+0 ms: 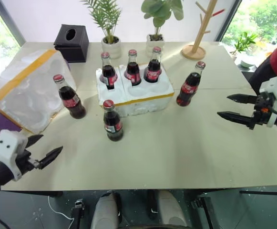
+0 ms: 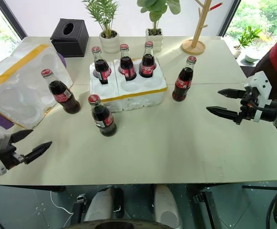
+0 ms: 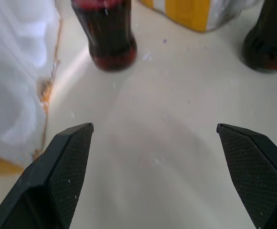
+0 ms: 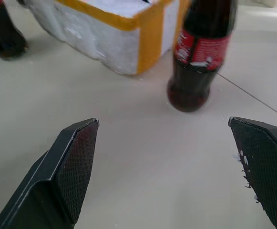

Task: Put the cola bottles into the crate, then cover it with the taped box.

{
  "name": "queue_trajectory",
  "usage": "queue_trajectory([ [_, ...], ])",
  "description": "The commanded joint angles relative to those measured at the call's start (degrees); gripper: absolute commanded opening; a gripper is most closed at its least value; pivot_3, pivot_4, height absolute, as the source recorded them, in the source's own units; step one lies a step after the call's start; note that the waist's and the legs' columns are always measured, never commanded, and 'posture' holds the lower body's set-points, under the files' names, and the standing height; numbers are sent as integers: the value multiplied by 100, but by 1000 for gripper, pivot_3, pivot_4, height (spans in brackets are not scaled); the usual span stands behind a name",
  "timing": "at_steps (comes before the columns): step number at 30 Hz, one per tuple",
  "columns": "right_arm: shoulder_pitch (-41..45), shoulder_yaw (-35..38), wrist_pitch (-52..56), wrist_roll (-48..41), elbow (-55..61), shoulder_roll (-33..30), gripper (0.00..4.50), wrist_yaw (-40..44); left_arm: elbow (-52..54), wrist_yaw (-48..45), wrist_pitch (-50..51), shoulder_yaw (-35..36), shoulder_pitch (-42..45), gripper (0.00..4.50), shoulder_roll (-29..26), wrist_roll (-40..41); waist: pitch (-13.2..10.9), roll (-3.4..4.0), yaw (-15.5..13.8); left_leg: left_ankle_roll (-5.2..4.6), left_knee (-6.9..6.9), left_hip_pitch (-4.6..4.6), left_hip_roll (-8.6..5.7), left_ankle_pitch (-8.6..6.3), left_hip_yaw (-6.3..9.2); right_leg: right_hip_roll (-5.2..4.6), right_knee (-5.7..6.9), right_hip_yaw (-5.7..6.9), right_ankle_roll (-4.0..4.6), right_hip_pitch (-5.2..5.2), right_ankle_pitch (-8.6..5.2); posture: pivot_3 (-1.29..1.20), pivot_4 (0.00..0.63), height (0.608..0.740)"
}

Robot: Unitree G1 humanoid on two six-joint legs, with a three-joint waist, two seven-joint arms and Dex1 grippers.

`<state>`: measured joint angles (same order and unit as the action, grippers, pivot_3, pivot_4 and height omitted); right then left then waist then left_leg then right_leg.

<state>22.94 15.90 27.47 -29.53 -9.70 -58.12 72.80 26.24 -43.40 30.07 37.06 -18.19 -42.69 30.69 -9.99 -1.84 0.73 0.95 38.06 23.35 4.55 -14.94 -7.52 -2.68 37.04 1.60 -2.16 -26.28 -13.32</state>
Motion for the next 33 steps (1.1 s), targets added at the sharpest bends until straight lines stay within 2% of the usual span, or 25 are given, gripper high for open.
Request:
queue_trajectory([
  [1,-3,468,962,-994,1233,-412,4500,286,-218,140,-54,-127,458,4344,-93,-12,-3,8,-3,0,0,0,0,0,1,0,2,0,-1,-1,0,0,150,740],
  [5,-56,717,1852,-1890,2207,-530,4500,137,-723,306,-210,-669,1249,4344,-97,-279,-1,2,-6,0,0,-1,2,0,3,3,2,3,-2,4,1,0,150,740],
  [10,-221,838,2319,-2466,3000,-440,4500,-219,-1718,711,-504,-1378,2569,4344,122,-723,-1,-2,-31,0,5,0,-2,0,3,-1,1,2,-3,11,3,0,150,740],
  [17,-313,863,2552,-2959,3522,-287,4500,-761,-3029,705,-1042,-2103,3808,4344,331,-1195,-1,-5,-6,-2,6,1,-3,0,4,3,4,4,-26,11,15,0,150,740],
  [22,-249,830,2627,-3249,3666,-199,4500,-1140,-3724,658,-1304,-2346,4305,4344,495,-1348,-1,-5,-5,-2,6,1,-2,0,6,7,6,4,-27,11,16,0,150,740],
  [25,-161,741,2649,-3308,3679,-170,4500,-1354,-3851,579,-1368,-2417,4369,3566,494,-1389,-1,-5,-5,-2,6,2,-2,1,6,7,6,4,-28,11,16,0,150,740],
  [27,-123,737,2675,-3348,3666,-187,4500,-1459,-3542,326,-1158,-2380,4207,2767,344,-1223,-1,-6,0,-2,6,2,-1,1,6,7,6,4,-28,11,17,0,150,740],
  [30,-97,756,2706,-3428,3637,-202,4500,-1574,-3016,-130,-764,-2253,3989,2820,93,-823,-2,-7,15,-2,6,1,2,0,5,8,8,3,-28,8,16,0,150,740],
  [33,-159,722,2678,-3402,3651,-160,4500,-1678,-2396,-756,224,-2034,4070,2820,-414,16,-9,-20,4,-2,6,5,2,0,7,8,9,6,-28,5,16,0,150,740],
])
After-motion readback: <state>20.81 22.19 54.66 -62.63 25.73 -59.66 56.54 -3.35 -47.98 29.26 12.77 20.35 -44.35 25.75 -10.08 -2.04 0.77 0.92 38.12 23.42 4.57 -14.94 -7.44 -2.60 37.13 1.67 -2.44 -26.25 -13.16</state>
